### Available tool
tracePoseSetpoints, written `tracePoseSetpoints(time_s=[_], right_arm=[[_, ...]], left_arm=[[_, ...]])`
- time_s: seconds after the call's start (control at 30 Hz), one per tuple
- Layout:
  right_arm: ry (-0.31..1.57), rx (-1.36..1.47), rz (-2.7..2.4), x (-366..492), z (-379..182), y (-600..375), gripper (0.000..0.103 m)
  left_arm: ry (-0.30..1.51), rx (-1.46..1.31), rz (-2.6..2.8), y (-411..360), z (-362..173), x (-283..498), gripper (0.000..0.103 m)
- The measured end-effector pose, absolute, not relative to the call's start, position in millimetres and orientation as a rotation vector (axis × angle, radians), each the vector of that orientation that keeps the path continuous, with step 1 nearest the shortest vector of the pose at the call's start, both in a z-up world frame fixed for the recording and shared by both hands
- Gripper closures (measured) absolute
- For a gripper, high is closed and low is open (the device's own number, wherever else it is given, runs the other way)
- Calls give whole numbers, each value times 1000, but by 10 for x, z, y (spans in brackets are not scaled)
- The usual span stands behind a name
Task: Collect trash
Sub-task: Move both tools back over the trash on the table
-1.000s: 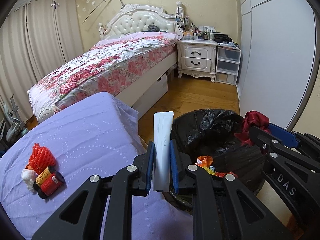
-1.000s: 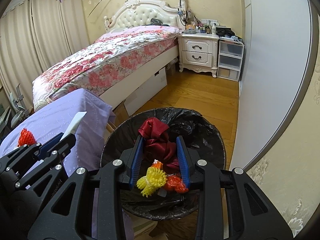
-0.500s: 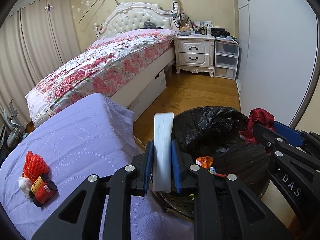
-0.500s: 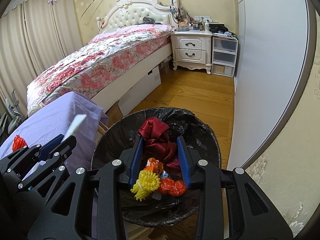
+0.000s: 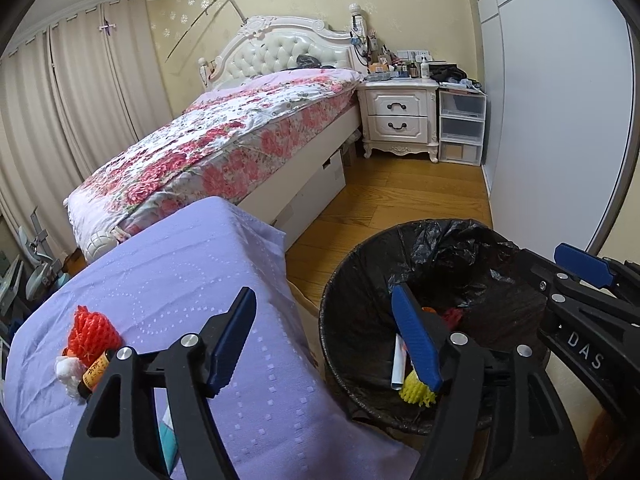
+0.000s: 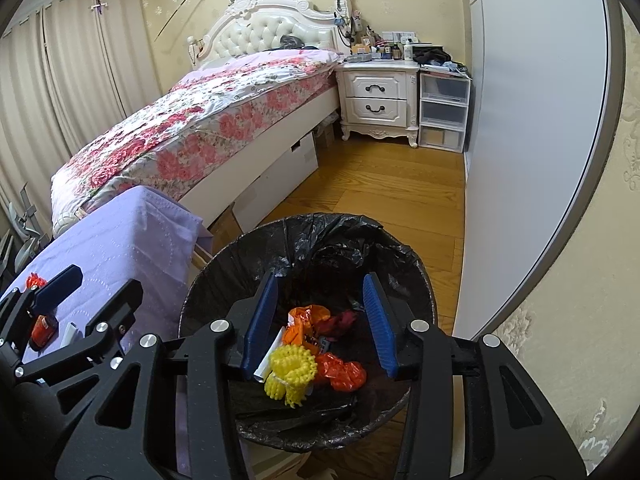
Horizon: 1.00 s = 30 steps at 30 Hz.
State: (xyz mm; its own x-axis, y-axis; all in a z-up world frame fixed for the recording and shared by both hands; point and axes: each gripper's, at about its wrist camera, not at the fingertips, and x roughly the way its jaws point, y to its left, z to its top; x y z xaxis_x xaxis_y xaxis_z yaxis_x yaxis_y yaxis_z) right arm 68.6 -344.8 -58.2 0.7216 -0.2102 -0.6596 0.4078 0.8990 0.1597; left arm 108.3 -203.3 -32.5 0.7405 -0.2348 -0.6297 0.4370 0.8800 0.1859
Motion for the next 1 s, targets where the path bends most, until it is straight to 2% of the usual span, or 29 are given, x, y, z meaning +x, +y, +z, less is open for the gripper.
tracePoseSetpoints(time_s=[0.47,1.0], right_arm=[[730,296,-240,575,-642,-2983,54],[771,203,-26,686,-512,-1926,54]], left_arm=[[663,273,-280,-1315,-265,912,33],[715,157,-61,59,-378,778,33]])
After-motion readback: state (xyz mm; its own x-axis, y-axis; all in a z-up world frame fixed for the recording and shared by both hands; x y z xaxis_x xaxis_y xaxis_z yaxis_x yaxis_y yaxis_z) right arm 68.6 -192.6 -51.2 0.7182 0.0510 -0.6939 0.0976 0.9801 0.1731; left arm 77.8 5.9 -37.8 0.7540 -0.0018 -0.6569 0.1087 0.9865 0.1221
